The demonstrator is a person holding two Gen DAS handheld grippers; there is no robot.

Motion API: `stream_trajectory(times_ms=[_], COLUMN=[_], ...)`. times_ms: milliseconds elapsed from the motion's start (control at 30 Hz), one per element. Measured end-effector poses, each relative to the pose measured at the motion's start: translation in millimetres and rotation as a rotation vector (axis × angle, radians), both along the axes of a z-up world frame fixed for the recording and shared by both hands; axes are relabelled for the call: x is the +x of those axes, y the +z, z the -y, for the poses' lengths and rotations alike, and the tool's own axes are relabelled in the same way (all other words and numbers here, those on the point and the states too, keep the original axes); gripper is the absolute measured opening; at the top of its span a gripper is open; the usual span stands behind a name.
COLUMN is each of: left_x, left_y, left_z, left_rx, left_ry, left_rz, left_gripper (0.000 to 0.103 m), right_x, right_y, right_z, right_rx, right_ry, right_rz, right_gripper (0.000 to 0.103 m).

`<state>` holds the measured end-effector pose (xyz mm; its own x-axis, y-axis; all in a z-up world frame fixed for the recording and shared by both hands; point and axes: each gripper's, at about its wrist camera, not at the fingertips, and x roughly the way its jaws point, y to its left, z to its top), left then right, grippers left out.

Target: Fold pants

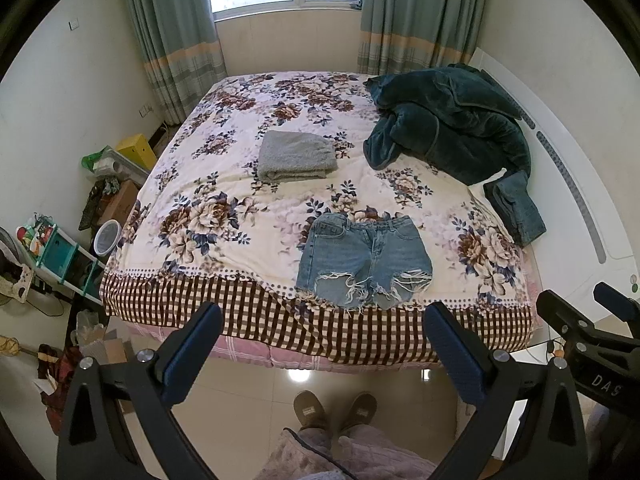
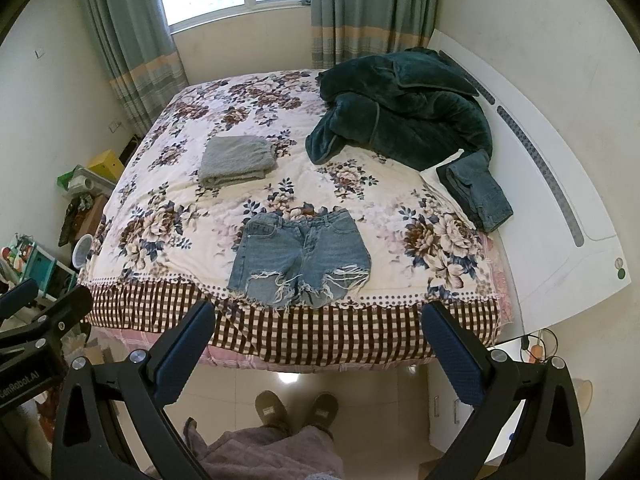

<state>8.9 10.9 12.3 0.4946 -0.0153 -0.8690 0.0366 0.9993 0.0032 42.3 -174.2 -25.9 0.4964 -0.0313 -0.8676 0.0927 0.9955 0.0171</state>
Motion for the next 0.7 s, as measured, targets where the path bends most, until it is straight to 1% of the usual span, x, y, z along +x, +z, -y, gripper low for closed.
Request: stream_trajectory(times_ms=[67, 200, 533, 700], left_x=[1, 2, 4, 2], left_y=[1, 11, 13, 12], left_z=[-1, 11, 14, 12], left_rx=[-0.004, -0.010, -0.009, -0.012], left_ry=[0.001, 0.005, 0.007, 0.006], left_rz=[-0.001, -0.007, -0.002, 0.000], left_gripper=[0.103, 0.103, 0.103, 0.103], right_x=[0, 0, 0, 0], right_y=[0, 1, 0, 5], right_z=[0, 0, -3, -3], right_rx=[-0.001, -0.001, -0.002, -0.004], right_ry=[0.002, 0.003, 0.001, 0.001], right_rz=[0.000, -0.002, 0.003, 0.003], right_gripper=[0.103, 0.103, 0.103, 0.103])
